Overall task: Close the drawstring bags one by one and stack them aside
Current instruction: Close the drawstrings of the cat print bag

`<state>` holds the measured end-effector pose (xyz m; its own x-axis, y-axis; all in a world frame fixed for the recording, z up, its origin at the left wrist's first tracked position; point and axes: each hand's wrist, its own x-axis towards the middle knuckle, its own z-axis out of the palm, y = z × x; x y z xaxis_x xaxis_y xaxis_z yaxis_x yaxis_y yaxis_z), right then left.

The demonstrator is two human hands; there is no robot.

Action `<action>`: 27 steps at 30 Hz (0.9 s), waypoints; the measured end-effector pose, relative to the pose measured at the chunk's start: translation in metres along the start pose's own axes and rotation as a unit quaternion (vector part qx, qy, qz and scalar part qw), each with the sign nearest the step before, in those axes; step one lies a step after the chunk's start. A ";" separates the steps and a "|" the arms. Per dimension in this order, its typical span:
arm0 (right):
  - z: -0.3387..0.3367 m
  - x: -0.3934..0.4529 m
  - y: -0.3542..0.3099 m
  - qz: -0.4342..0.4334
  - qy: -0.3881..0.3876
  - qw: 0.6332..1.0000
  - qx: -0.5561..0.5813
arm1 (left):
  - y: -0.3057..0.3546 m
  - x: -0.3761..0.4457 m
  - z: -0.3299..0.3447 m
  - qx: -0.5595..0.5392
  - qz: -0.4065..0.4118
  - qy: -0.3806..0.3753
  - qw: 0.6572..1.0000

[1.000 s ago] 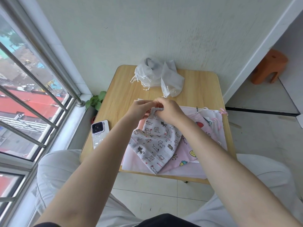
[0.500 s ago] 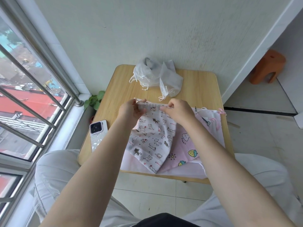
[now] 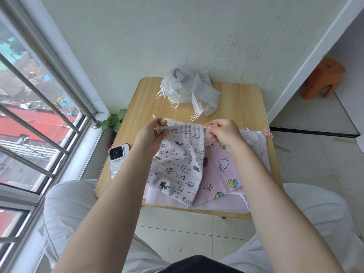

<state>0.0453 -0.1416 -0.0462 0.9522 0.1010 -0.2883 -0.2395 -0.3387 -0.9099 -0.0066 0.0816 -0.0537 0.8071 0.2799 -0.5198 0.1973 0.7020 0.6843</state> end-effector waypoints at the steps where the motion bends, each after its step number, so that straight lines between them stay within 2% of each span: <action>1: 0.000 0.000 0.002 0.005 0.003 1.000 0.006 | 0.001 0.000 0.000 -0.014 0.000 0.011 1.000; 10: 0.006 0.001 0.011 -0.001 0.031 0.999 -0.038 | 0.000 -0.005 0.003 -0.063 -0.004 0.040 0.997; 13: 0.001 0.004 0.015 0.004 0.074 0.995 -0.060 | 0.004 -0.002 -0.004 -0.077 -0.001 0.091 0.993; 16: -0.006 0.005 0.016 0.011 0.145 0.988 -0.053 | 0.008 0.002 -0.014 -0.033 -0.002 0.173 0.984; 18: -0.007 0.006 0.015 0.022 0.153 0.987 -0.037 | 0.007 0.002 -0.018 -0.045 -0.001 0.193 0.980; 19: -0.005 0.005 0.015 0.032 0.140 0.990 0.000 | 0.007 0.000 -0.017 -0.080 0.007 0.175 0.981; 21: 0.001 0.003 0.011 0.062 0.102 0.978 0.172 | 0.006 -0.005 -0.014 -0.178 0.023 0.097 0.979; 24: 0.003 -0.003 0.008 0.089 0.049 0.904 0.415 | 0.008 -0.010 -0.007 -0.237 0.019 -0.011 0.971; 27: 0.002 -0.005 0.009 0.100 0.027 0.813 0.572 | 0.008 -0.010 -0.005 -0.164 0.006 -0.044 0.985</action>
<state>0.0384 -0.1437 -0.0537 0.8717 0.0987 -0.4801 -0.3810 0.7526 -0.5371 -0.0159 0.0879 -0.0454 0.8565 0.2423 -0.4557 0.0080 0.8766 0.4811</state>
